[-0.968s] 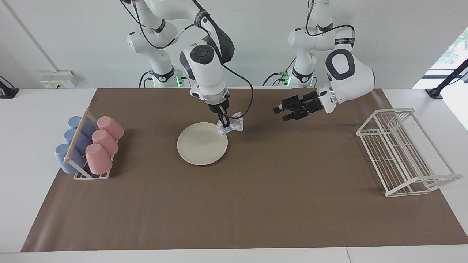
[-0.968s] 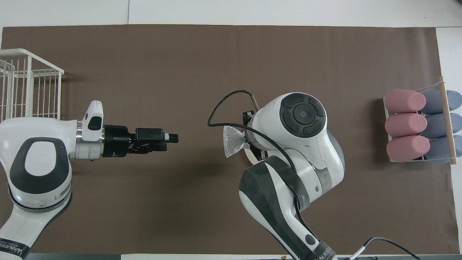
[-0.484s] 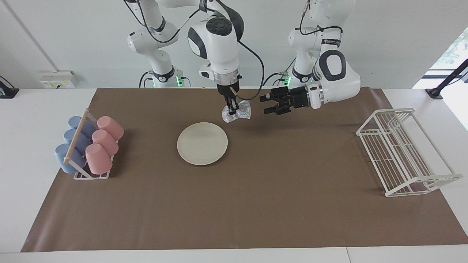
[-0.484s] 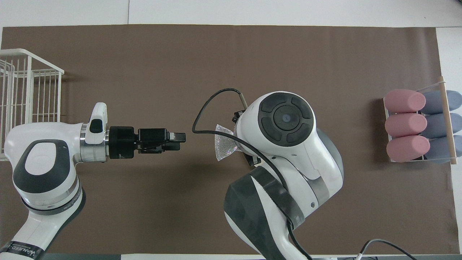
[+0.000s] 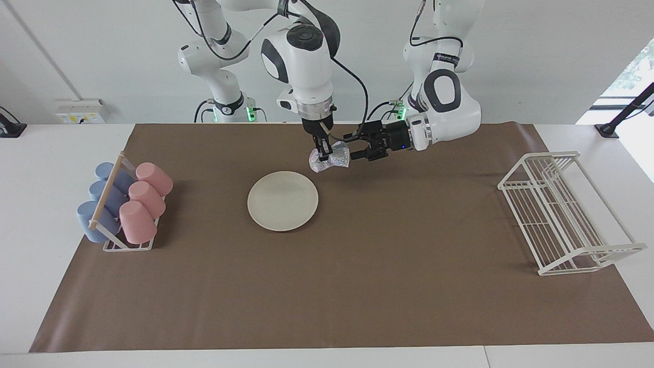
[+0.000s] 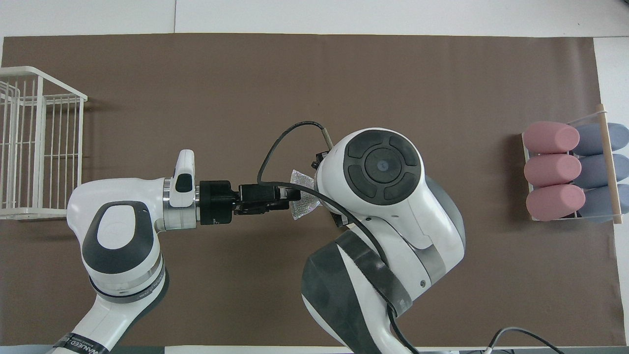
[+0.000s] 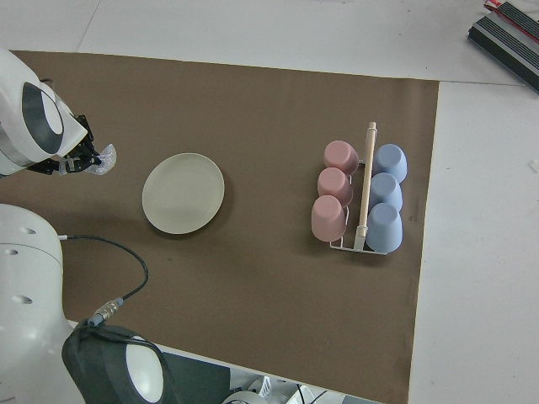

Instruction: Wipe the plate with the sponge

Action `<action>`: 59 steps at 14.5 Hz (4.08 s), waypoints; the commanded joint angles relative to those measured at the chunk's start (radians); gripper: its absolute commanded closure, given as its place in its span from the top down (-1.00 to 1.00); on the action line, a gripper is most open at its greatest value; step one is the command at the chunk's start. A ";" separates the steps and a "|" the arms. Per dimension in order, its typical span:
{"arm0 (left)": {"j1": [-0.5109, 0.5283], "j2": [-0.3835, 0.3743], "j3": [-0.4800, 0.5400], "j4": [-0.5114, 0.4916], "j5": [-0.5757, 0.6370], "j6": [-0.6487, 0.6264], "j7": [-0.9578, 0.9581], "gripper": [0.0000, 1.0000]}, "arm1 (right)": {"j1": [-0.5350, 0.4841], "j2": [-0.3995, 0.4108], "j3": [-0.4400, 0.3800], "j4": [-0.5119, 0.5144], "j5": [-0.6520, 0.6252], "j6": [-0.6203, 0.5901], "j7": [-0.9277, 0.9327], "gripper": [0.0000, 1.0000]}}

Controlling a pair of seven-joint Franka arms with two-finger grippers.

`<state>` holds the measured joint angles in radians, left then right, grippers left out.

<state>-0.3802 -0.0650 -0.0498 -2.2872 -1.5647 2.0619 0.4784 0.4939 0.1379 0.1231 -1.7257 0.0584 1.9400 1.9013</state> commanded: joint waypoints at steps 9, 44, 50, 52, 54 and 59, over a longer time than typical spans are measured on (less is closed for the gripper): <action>-0.048 0.016 0.011 0.011 -0.028 0.047 -0.007 -1.00 | -0.009 -0.001 0.006 0.006 -0.015 -0.013 0.012 -1.00; 0.014 0.017 0.021 0.277 1.159 -0.061 -0.845 -1.00 | -0.495 -0.253 -0.008 -0.084 -0.014 -0.348 -1.530 1.00; 0.001 0.036 0.019 0.397 1.462 -0.278 -0.931 -1.00 | -0.500 -0.251 -0.054 -0.084 -0.014 -0.369 -1.738 1.00; -0.003 0.047 0.019 0.429 1.546 -0.348 -0.932 -1.00 | -0.508 -0.251 -0.057 -0.084 -0.014 -0.368 -1.759 1.00; -0.005 0.063 0.018 0.474 1.626 -0.426 -0.932 -1.00 | -0.506 -0.251 -0.057 -0.083 -0.014 -0.363 -1.763 1.00; -0.006 0.111 0.013 0.619 1.854 -0.649 -0.931 -1.00 | -0.425 -0.218 -0.125 -0.040 -0.031 -0.333 -1.846 1.00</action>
<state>-0.3752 -0.0025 -0.0358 -1.7699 0.2066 1.5147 -0.4349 0.0452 -0.0919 0.0287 -1.7858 0.0495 1.5876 0.0923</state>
